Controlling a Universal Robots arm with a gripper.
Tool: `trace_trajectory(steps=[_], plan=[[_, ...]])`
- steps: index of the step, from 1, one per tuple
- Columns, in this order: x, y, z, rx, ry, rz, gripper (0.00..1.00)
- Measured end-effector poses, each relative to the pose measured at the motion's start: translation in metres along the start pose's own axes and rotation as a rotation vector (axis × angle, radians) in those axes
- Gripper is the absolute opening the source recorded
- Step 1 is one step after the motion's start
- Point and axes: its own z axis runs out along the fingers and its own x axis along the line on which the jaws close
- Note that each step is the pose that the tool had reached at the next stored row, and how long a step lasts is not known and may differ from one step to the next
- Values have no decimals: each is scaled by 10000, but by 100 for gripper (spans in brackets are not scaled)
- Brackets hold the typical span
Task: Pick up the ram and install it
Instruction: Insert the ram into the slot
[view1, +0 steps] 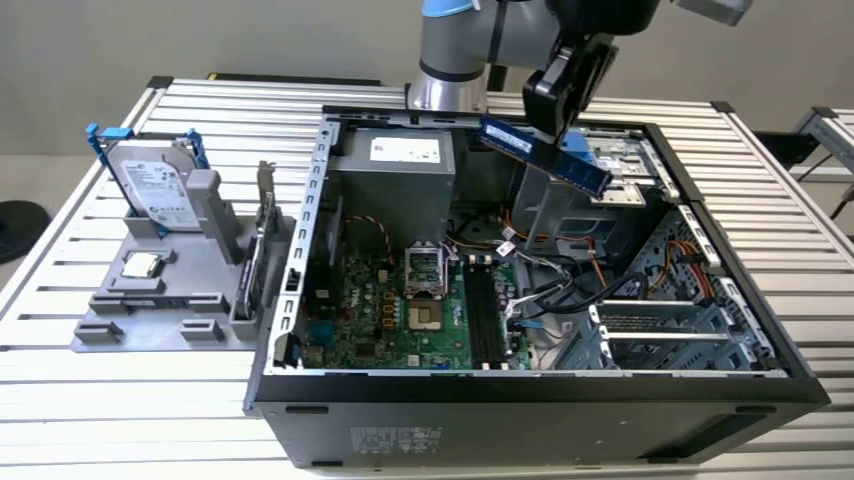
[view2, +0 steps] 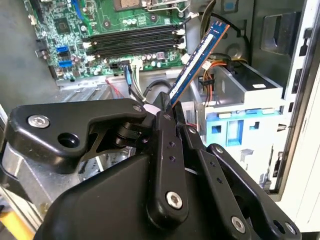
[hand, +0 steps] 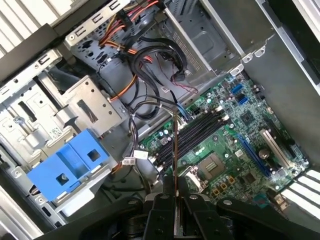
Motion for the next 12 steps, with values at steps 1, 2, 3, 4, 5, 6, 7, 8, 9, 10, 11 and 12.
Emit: trace_trajectory(steps=[1,2,3,4,5,6,7,8,9,10,11,12], plan=[[0,0,0,8,0,131,0],[0,0,0,16,0,259,0],[0,0,0,24,0,399,0],[0,0,0,32,0,529,0],[0,0,0,39,0,660,0],[0,0,0,47,-1,790,0],[0,0,0,55,-1,916,0],[0,0,0,63,-1,1056,0],[0,0,0,70,-1,1189,0],[0,0,0,79,-2,1320,0],[0,0,0,86,-1,1449,0],[0,0,0,95,-1,1583,0]])
